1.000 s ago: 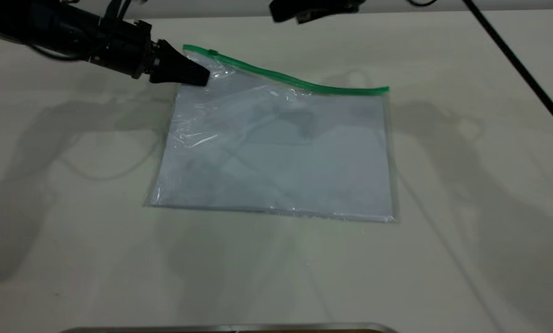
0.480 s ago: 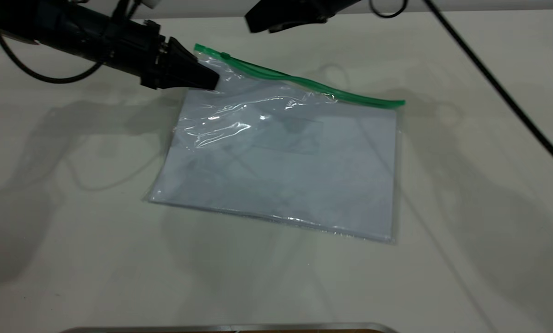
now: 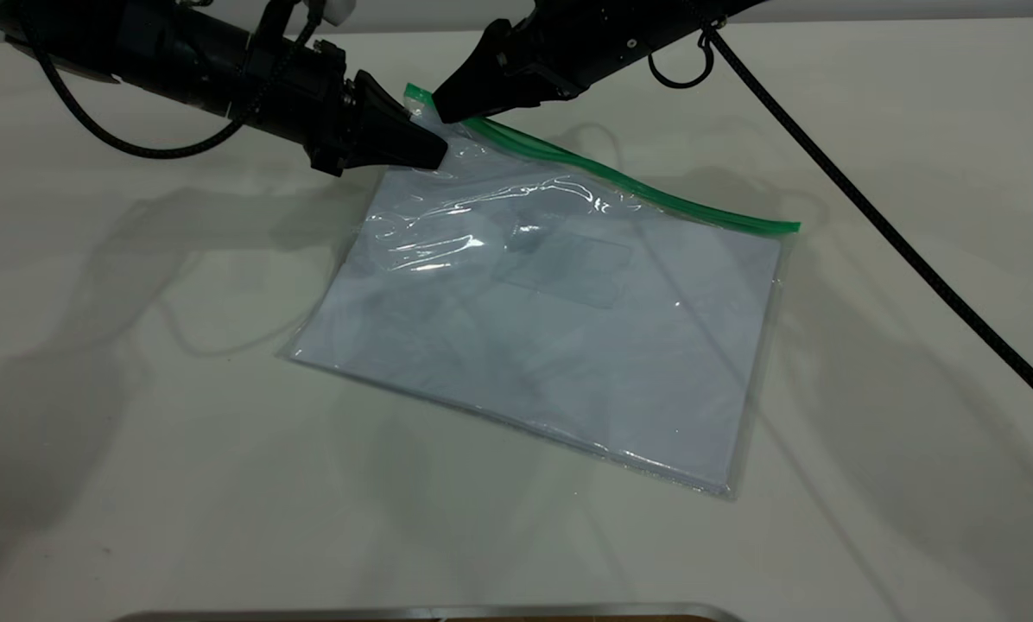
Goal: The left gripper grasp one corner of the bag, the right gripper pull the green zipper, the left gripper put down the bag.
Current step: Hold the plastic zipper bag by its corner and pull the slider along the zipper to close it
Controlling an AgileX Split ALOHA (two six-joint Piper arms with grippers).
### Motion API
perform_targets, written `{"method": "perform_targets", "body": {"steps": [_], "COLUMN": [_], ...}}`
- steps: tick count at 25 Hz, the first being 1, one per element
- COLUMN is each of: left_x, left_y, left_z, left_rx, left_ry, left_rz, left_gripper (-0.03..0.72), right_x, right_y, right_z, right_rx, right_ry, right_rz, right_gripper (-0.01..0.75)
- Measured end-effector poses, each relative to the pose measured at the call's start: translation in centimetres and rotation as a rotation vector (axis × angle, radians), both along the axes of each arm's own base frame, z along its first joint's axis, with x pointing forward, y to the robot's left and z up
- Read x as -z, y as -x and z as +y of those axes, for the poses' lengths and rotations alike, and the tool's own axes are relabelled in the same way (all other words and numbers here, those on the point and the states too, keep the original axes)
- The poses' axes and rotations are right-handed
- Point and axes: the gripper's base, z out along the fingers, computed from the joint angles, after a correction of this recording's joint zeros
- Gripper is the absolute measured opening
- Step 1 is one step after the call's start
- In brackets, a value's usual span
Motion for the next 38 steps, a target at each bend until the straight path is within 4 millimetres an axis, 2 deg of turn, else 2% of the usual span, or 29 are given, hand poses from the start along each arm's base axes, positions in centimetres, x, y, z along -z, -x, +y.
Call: {"method": "perform_targets", "body": {"steps": [8, 17, 29, 35, 38], "left_x": [0.0, 0.0, -0.01, 0.0, 0.0], "left_y": [0.0, -0.02, -0.03, -0.03, -0.03], "left_z": [0.0, 0.0, 0.0, 0.0, 0.0], "left_rx": [0.0, -0.002, -0.001, -0.002, -0.002], "left_ry": [0.0, 0.0, 0.001, 0.0, 0.0], "left_rz": [-0.001, -0.001, -0.003, -0.004, -0.004], "left_gripper": [0.053, 0.053, 0.053, 0.053, 0.053], "right_x": [0.07, 0.07, 0.34, 0.36, 0.42], "right_y": [-0.04, -0.04, -0.25, -0.23, -0.17], "right_z": [-0.02, -0.02, -0.04, -0.02, 0.07], "right_rx": [-0.001, -0.001, 0.027, 0.025, 0.022], "right_ry": [0.006, 0.005, 0.01, 0.014, 0.015], "right_rz": [-0.006, -0.005, -0.009, -0.011, -0.011], "right_gripper": [0.563, 0.422, 0.393, 0.284, 0.193]}}
